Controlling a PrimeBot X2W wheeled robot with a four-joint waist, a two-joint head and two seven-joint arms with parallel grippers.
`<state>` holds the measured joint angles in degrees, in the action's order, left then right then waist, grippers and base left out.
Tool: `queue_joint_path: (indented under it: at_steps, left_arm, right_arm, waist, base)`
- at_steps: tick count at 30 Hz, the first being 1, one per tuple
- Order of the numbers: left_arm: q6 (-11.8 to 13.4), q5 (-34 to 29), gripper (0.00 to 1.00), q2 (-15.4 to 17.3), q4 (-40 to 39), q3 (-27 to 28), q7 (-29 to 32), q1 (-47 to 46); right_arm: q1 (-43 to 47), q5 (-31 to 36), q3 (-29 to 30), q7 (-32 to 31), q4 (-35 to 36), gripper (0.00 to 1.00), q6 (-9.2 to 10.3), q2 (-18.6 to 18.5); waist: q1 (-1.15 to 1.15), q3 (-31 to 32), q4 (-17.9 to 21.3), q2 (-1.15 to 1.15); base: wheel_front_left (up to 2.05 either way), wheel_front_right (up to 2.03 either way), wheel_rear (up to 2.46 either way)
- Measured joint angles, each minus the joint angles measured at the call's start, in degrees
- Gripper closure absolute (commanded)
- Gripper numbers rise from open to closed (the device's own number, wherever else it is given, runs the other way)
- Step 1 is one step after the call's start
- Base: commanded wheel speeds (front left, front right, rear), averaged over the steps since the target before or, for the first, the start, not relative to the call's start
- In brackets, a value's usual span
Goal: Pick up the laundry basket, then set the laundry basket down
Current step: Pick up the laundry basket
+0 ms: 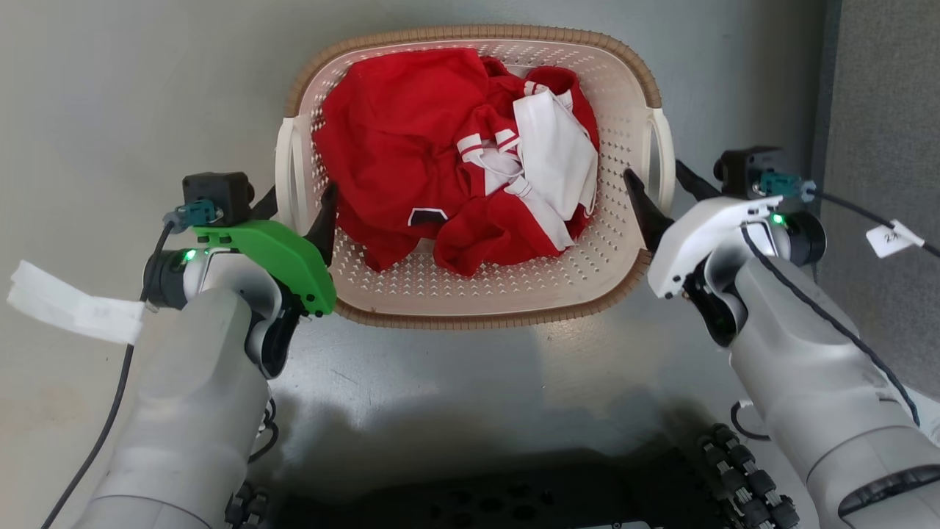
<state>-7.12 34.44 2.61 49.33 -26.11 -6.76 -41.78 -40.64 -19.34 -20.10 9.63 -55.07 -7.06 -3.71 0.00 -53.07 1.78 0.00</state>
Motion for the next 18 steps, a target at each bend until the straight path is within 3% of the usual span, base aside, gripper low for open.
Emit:
queue_joint_path:
  at_steps: [13, 14, 15, 16, 17, 18]
  left_arm:
    - [0.0, 3.1, 0.0, 0.0, 2.0, -4.3, 0.3, -2.0]
    - [0.0, 3.3, 0.18, 0.0, 2.1, -4.7, 0.4, -2.0]
    - [0.0, 3.6, 0.51, 0.0, 2.2, -5.1, 0.7, -2.1]
    - [0.0, 3.9, 0.69, 0.0, 2.3, -5.4, 0.7, -2.1]
    - [0.0, 4.1, 0.96, 0.0, 2.5, -5.6, 0.7, -2.2]
    - [0.0, 4.3, 1.0, 0.0, 2.7, -5.8, 0.9, -2.3]
  right_arm:
    - [-2.0, -1.9, -1.8, 1.4, -2.8, 0.0, 0.0, 0.0]
    - [-2.2, -2.1, -2.2, 1.5, -2.9, 0.0, -0.01, 0.0]
    - [-2.4, -2.3, -2.4, 1.5, -2.9, 0.16, -0.01, 0.0]
    - [-2.5, -2.5, -2.6, 1.6, -2.9, 0.3, -0.01, 0.0]
    - [-2.6, -2.6, -2.9, 1.9, -3.0, 0.57, -0.01, 0.0]
    - [-2.7, -2.9, -3.2, 1.9, -3.0, 0.76, -0.01, 0.0]
  waist:
    - [0.0, -0.2, -0.1, 0.0]
    - [0.0, -0.2, -0.1, 0.0]
    - [0.0, -0.3, -0.1, 0.0]
    - [0.0, -0.3, -0.2, 0.0]
    - [0.0, -0.3, -0.2, 0.0]
    - [0.0, -0.3, -0.2, 0.0]
  base:
    - [0.0, 0.0, 0.0]
    - [0.0, 0.0, 0.0]
    - [0.0, 0.0, 0.0]
    - [0.0, 0.0, 0.0]
    - [0.0, 0.0, 0.0]
    - [0.0, 0.0, 0.0]
